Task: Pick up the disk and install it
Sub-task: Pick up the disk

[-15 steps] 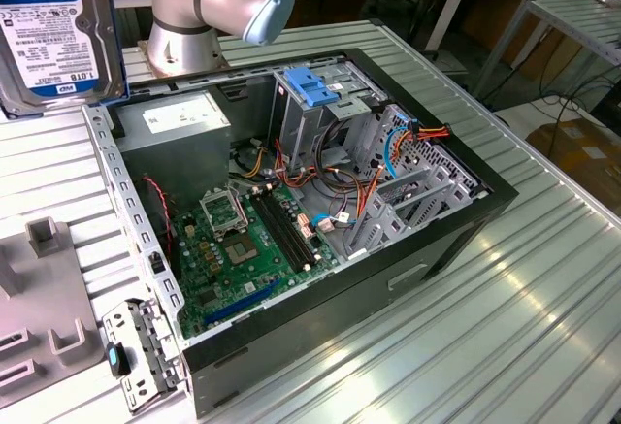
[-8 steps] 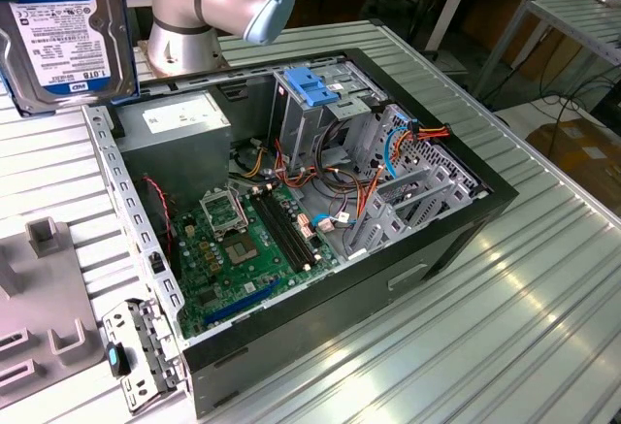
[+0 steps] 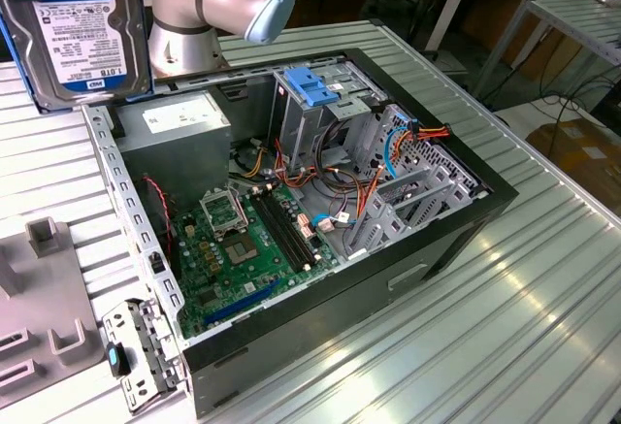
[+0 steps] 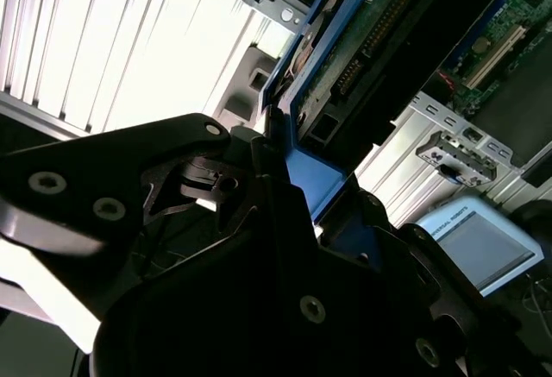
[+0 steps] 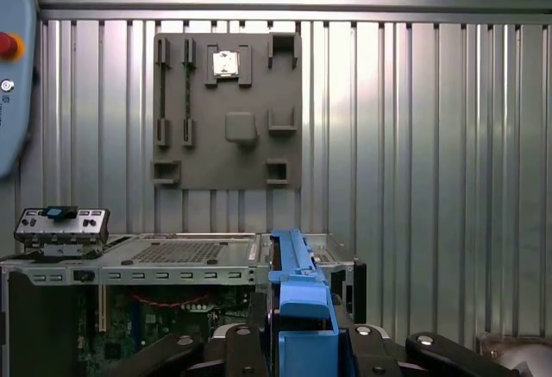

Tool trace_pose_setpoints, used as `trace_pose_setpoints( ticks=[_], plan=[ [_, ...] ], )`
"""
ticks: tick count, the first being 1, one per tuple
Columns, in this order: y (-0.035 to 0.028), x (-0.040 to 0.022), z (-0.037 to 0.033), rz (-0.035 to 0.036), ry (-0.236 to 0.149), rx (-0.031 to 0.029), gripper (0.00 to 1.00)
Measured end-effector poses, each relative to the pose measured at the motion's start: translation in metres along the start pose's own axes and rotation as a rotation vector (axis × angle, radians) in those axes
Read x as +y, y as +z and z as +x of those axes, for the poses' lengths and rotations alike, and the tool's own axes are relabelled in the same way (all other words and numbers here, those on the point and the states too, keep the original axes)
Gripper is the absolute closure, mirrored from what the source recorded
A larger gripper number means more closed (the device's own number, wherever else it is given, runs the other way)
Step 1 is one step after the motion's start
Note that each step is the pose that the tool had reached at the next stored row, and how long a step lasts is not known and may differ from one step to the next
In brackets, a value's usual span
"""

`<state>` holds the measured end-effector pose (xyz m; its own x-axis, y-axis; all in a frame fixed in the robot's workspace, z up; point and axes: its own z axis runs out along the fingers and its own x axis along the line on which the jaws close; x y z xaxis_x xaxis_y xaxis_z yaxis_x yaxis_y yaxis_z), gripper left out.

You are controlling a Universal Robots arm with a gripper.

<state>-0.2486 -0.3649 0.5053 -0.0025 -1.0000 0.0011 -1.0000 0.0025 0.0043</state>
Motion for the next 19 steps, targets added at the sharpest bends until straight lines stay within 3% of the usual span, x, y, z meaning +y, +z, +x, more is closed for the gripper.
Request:
trace_pose_setpoints(
  ticks=[19],
  plan=[
    [-0.0001, -0.0151, 0.0141, -0.0001, 0.0, 0.0001, 0.63]
  ],
)
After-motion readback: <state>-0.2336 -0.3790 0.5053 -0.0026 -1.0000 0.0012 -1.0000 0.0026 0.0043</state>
